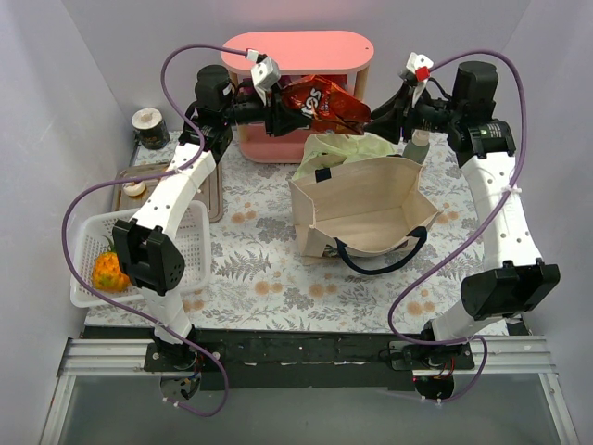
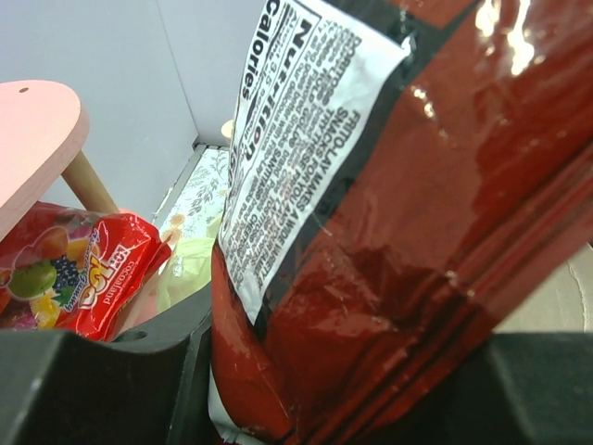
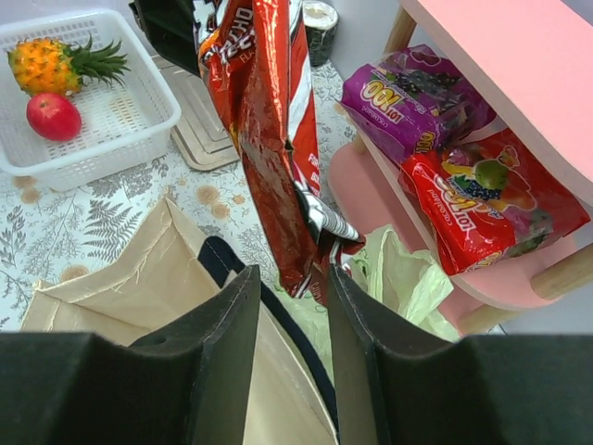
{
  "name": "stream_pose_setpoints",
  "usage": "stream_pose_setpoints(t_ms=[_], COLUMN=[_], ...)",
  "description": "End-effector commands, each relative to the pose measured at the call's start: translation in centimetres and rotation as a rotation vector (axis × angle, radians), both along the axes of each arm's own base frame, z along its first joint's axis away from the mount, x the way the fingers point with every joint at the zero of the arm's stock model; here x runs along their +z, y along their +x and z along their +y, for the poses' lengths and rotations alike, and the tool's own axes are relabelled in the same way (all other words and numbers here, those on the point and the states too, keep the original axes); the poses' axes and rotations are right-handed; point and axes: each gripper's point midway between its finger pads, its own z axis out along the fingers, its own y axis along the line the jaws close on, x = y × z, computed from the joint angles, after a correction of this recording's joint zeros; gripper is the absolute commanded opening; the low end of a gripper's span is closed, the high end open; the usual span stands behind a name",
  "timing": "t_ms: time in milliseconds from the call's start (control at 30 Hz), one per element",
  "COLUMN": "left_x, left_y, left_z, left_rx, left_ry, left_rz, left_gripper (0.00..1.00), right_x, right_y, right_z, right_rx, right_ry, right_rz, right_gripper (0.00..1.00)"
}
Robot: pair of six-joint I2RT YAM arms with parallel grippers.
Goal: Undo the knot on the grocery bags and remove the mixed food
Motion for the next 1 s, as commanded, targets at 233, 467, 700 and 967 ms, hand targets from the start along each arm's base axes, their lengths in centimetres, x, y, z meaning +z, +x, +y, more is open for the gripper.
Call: stream_pose_setpoints(t_ms=[233,467,700,967], left_x=[2.9,-0.5,-0.6,4.7], left_y=[-2.2,-1.4,-0.2,4.1], left_z=[0.5,1.5,1.9,2.9], left_rx=[-0.009,0.054,0.135,0.246], left_ry=[0.0,0.109,0.09,-0.133], left_rz=[-0.113,-0.17,-0.149,0.029], left_gripper=[0.0,0.0,0.0,0.0], right_x=[1.9,3.5,3.9,6.1], right_y=[-0.4,0.3,1.0,2.8], right_z=[0.8,-4.7,-7.4,-8.5], right_rx=[0.095,-0.02,-0.075,-0.254], right_ry=[0.048,0.019,0.023,0.138], right_rz=[-0.035,-0.079,-0.074,-0.085], right_gripper=[0.01,0.01,0.01,0.65])
